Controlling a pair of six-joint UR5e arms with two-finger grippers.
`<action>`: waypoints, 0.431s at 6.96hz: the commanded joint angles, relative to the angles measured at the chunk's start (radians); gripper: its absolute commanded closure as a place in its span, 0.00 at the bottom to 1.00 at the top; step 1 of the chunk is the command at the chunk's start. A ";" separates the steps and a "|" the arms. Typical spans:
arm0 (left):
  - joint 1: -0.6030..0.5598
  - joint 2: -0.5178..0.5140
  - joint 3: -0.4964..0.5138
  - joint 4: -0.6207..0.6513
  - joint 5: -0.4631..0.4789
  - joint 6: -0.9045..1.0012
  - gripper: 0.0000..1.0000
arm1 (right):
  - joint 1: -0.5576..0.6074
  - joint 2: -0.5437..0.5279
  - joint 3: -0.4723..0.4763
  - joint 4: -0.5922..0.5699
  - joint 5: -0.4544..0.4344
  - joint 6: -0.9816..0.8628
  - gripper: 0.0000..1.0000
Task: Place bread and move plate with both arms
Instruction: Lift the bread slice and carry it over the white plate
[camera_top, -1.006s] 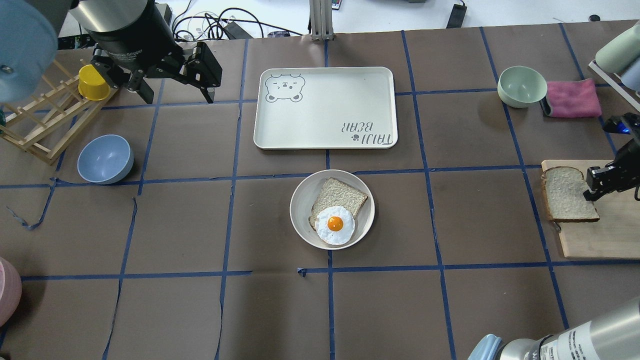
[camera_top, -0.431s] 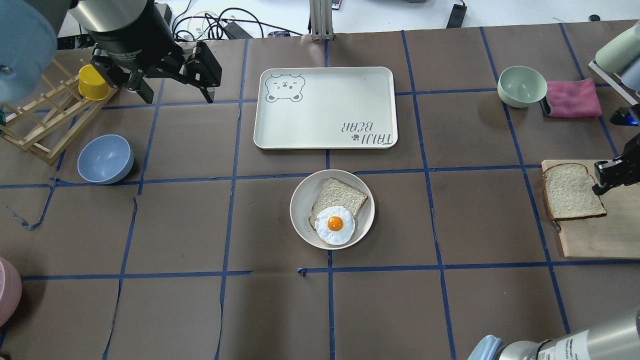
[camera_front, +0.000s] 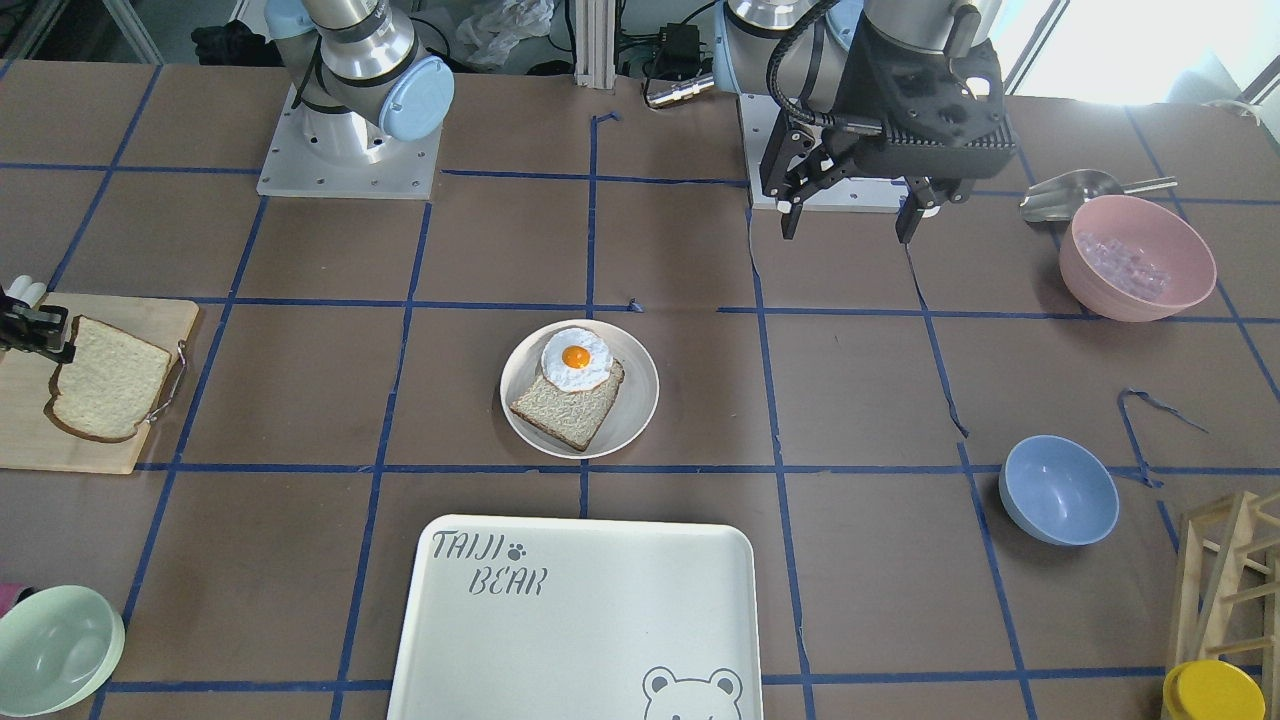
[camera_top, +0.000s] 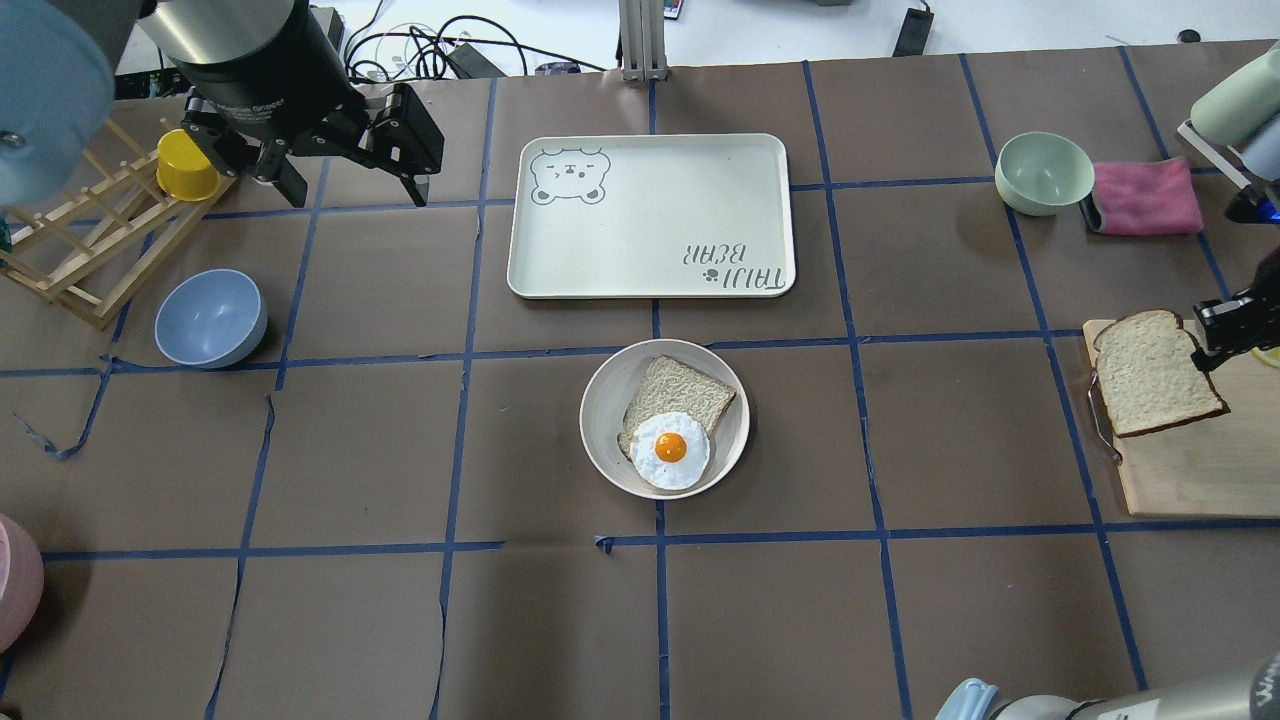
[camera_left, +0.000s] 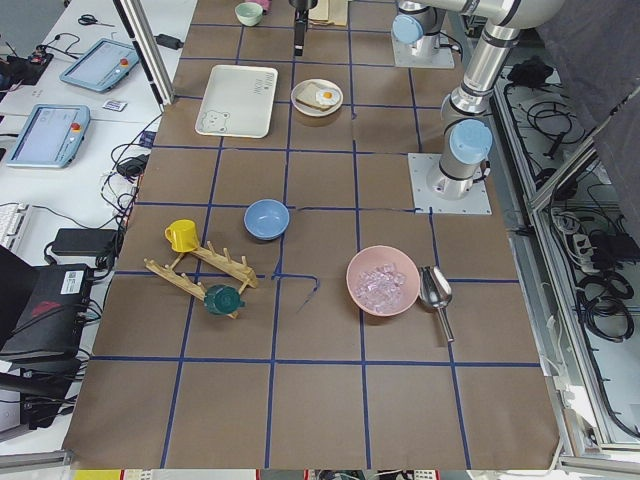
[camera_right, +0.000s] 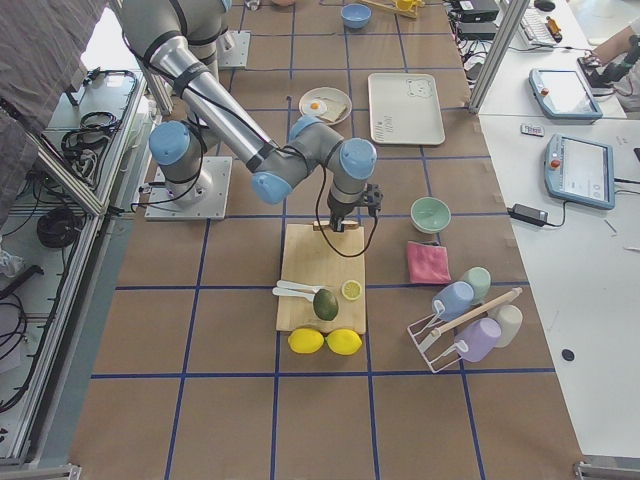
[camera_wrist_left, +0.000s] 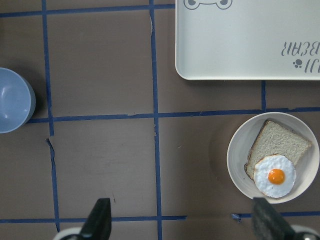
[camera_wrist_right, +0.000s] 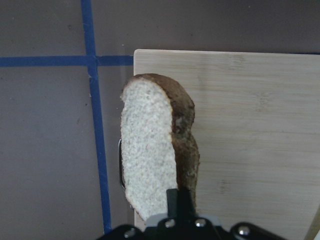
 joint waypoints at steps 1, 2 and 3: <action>0.000 0.000 0.000 0.000 0.000 0.000 0.00 | 0.072 -0.069 -0.036 0.086 0.010 0.040 1.00; 0.000 0.000 0.000 0.000 0.000 0.000 0.00 | 0.101 -0.083 -0.090 0.164 0.015 0.048 1.00; 0.000 0.000 0.000 0.000 0.000 0.000 0.00 | 0.151 -0.083 -0.152 0.235 0.037 0.102 1.00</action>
